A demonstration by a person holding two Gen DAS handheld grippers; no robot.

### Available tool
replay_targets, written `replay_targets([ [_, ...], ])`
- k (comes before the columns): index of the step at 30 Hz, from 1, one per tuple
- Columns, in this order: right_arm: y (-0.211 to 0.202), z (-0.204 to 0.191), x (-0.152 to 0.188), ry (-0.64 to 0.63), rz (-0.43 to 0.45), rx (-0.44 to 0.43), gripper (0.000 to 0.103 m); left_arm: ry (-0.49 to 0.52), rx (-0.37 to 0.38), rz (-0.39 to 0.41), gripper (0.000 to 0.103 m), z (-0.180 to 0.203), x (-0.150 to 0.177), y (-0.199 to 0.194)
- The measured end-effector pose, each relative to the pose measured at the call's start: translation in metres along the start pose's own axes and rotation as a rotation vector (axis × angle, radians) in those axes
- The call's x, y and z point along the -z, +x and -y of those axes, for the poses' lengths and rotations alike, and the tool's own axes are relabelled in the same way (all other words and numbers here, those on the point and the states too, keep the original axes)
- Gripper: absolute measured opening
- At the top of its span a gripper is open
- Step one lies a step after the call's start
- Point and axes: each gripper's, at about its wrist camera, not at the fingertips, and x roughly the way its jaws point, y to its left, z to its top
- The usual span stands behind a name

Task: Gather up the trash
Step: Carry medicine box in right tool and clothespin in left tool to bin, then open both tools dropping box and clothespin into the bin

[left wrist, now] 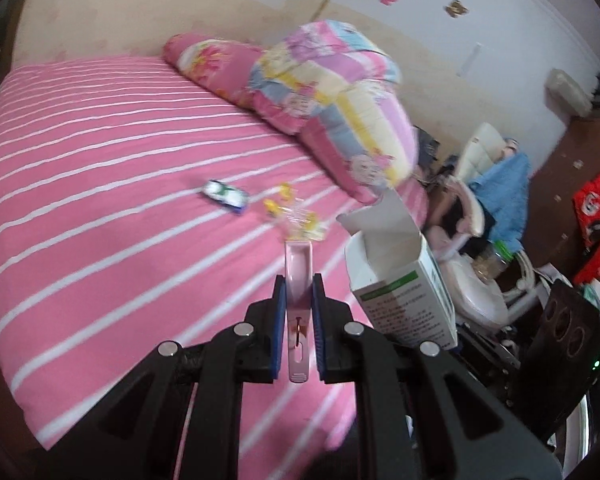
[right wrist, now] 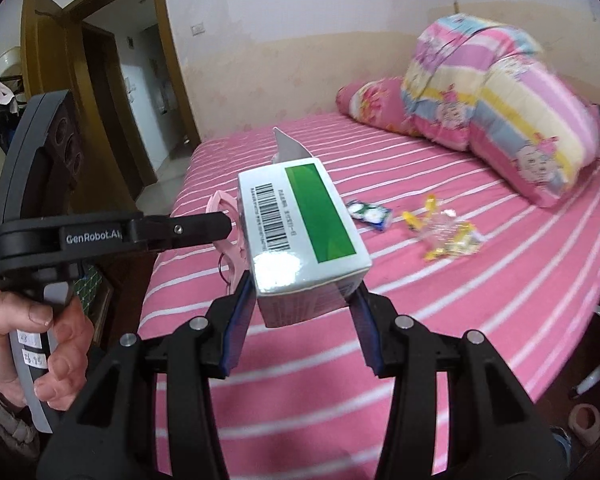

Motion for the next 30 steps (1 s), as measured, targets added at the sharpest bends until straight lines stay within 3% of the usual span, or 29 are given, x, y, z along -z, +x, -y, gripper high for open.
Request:
replay_targets([
  [11, -0.101, 0.064, 0.049, 0.131, 0.043, 0.154, 0.048, 0.102, 0.123, -0.083, 0.012, 0.101, 0.037, 0.025],
  [17, -0.137, 0.110, 0.084, 0.223, 0.043, 0.235, 0.048, 0.156, 0.183, -0.175, 0.012, 0.154, 0.068, 0.064],
  [30, -0.163, 0.218, 0.199, 0.452, -0.135, 0.439, 0.048, 0.268, 0.283, -0.465, 0.012, 0.242, 0.159, 0.177],
])
